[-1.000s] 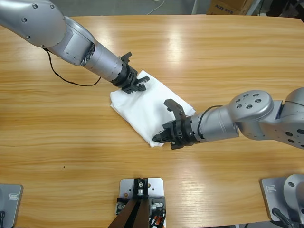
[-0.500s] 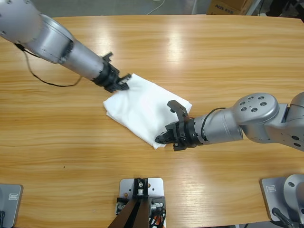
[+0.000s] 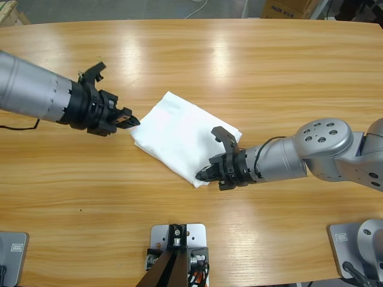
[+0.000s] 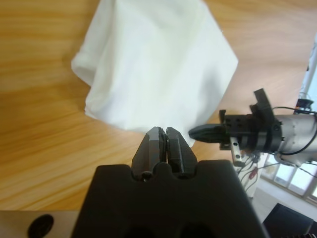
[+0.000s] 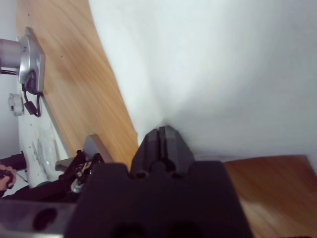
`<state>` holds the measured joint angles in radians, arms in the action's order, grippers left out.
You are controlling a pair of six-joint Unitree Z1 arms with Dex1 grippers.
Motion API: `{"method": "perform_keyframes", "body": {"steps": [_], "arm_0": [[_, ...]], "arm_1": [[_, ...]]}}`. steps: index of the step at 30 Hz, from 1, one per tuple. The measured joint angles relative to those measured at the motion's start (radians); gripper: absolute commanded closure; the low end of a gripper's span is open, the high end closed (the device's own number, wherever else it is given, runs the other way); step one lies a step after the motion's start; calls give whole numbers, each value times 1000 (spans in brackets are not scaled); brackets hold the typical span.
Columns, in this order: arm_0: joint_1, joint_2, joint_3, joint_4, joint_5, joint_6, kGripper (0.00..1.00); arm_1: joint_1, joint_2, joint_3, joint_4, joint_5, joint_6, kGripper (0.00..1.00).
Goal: Fold clothes
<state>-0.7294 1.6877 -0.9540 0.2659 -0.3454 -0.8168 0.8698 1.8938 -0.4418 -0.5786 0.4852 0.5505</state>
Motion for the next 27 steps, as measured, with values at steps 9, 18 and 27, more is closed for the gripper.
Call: {"method": "perform_keyframes", "body": {"steps": [9,18,27], "arm_0": [[-5,174,12,-118,-1,-22,1000],[34,216,89,-158,-1,-22,1000],[127,198,147,-166,-3,-17,1000]], "arm_1": [[0,0,2,0,0,0,1000],[0,0,6,-10,0,0,1000],[0,0,7,-10,0,0,1000]]}}
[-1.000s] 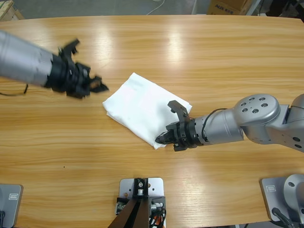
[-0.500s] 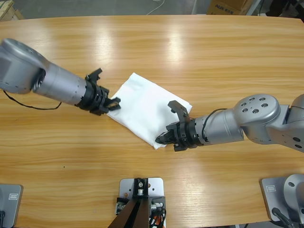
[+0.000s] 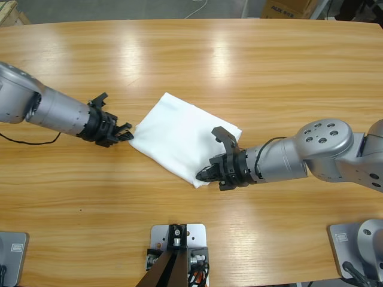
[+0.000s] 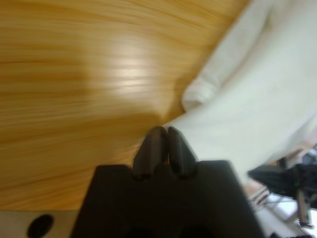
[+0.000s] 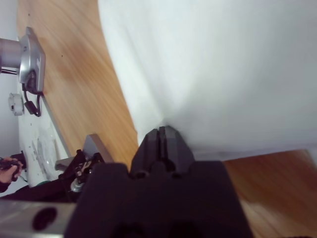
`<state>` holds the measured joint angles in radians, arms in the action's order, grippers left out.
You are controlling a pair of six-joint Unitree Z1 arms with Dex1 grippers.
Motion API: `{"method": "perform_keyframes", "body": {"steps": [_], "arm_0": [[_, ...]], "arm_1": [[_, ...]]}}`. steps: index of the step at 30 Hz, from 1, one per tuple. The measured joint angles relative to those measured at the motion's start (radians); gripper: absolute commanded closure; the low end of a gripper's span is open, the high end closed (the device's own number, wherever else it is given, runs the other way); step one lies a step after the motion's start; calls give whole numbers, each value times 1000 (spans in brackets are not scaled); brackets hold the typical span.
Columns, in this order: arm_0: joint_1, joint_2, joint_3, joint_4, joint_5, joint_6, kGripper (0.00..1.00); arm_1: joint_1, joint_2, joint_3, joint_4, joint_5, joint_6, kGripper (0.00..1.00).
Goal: Fold clothes
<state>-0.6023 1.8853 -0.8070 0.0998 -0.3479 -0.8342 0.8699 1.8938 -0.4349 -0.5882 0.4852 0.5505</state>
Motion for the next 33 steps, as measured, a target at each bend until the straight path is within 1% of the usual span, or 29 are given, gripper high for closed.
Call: {"method": "perform_keyframes", "body": {"steps": [6,7,8,9,10,11,13,16,18,20,23,24,25,26,27,28,31,33], "arm_0": [[73,-76,79,2,0,17,1000],[91,-105,89,8,0,26,1000],[105,-142,92,22,0,37,1000],[115,-184,90,38,1,48,1000],[120,-228,88,61,3,55,1000],[123,-273,81,86,8,60,1000],[125,-350,57,142,17,74,1000],[121,-422,3,228,37,105,1000],[103,-439,-35,277,63,116,1000],[74,-441,-80,321,81,122,1000],[27,-441,-159,388,109,124,1000],[8,-441,-185,408,115,124,862],[-17,-438,-216,425,118,124,305],[-45,-433,-253,440,120,124,60],[-74,-420,-293,455,121,124,17],[-107,-399,-338,469,123,124,4],[-200,-306,-483,533,151,132,4],[-253,-227,-591,632,194,157,4]], "arm_1": [[0,0,0,0,0,0,1000],[0,0,0,0,-3,0,816],[2,-3,0,3,-12,0,342],[7,-16,0,14,-33,0,99],[13,-41,3,36,-69,0,6],[19,-74,6,77,-110,0,0],[34,-174,0,232,-213,0,0],[51,-365,-102,615,-397,17,0],[53,-477,-184,841,-489,61,0],[54,-567,-225,966,-538,89,0],[55,-664,-248,1058,-562,117,0],[55,-687,-254,1079,-570,124,0],[55,-708,-257,1103,-583,131,0],[55,-723,-260,1125,-590,136,0],[55,-730,-263,1152,-594,142,0],[55,-734,-273,1186,-599,149,0],[55,-735,-324,1319,-635,194,0],[52,-736,-361,1413,-650,218,0]]}}
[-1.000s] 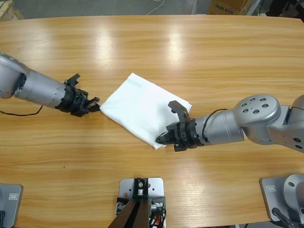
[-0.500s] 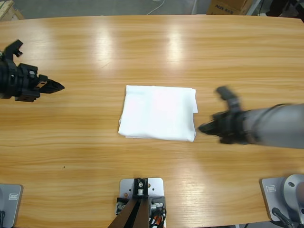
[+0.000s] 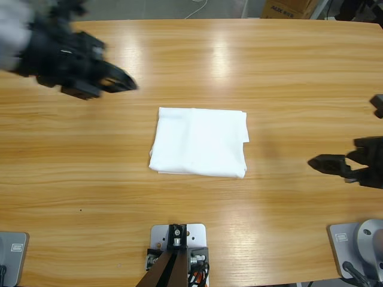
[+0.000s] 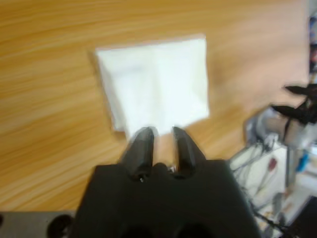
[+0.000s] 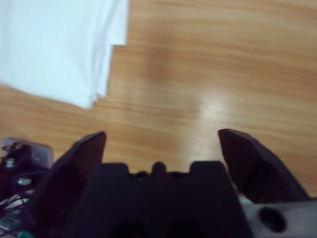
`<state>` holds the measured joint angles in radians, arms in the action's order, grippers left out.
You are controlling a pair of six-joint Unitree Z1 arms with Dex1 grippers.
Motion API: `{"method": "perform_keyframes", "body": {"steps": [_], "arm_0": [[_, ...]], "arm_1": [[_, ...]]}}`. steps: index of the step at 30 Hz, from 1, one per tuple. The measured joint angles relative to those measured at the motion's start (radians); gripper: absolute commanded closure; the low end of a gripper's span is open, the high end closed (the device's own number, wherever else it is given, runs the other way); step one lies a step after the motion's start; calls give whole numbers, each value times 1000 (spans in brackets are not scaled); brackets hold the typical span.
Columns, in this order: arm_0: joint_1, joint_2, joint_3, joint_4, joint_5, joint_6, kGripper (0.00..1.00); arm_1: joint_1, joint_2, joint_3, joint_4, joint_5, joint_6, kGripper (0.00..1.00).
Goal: Fold clothes
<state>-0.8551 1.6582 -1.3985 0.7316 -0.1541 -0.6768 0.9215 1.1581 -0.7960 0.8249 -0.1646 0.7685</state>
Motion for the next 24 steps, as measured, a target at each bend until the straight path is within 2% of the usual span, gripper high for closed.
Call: {"method": "perform_keyframes", "body": {"steps": [3,5,8,11,16,24], "arm_0": [[-83,127,-187,267,159,-77,7],[-142,213,-318,397,223,-155,66],[-210,355,-549,493,234,-228,9],[-253,461,-696,531,214,-271,4],[-276,551,-754,555,167,-300,0],[-279,612,-805,560,166,-365,0]], "arm_1": [[-32,-4,-42,103,-7,16,0],[-50,-8,-55,149,-7,23,0],[-58,-14,-83,203,-6,23,0],[-80,-24,-86,232,20,12,0],[-117,-37,-86,240,68,-2,0],[-128,-65,-86,240,76,-6,0]]}}
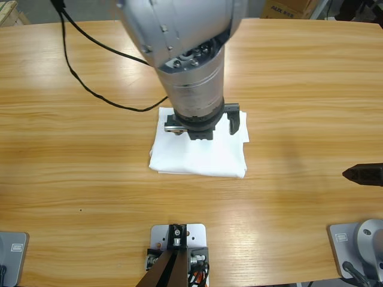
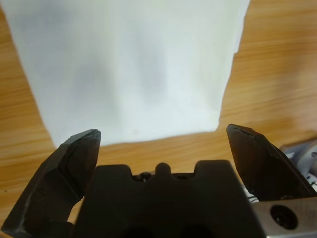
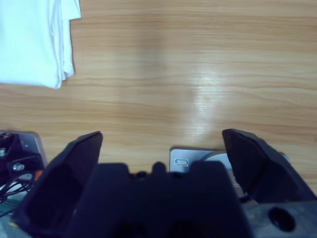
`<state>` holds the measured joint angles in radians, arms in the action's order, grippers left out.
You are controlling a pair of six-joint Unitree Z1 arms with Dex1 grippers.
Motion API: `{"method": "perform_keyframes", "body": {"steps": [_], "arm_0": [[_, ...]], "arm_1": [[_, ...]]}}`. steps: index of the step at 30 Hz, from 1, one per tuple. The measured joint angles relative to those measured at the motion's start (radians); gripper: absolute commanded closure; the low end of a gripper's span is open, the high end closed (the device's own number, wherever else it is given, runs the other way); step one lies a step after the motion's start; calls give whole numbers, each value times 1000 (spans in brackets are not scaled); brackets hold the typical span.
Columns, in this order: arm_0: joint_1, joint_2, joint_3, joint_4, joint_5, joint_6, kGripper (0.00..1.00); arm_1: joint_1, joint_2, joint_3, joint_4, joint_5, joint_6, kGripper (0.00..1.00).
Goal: Fold clothes
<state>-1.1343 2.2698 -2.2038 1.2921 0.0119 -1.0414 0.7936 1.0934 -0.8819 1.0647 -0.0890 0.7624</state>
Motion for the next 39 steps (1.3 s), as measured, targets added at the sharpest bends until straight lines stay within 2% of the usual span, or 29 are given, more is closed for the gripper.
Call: {"method": "perform_keyframes", "body": {"steps": [13,21,33,39], "arm_0": [[0,145,-37,1,10,-36,0],[2,213,-95,2,-30,-35,0],[12,226,-109,17,-49,-42,0],[54,230,-109,39,-55,-41,0]], "arm_1": [[-2,-4,-2,23,23,0,0],[-2,-4,-2,26,38,0,0],[-2,-6,-1,26,47,0,0],[-2,-13,0,26,47,0,0]]}}
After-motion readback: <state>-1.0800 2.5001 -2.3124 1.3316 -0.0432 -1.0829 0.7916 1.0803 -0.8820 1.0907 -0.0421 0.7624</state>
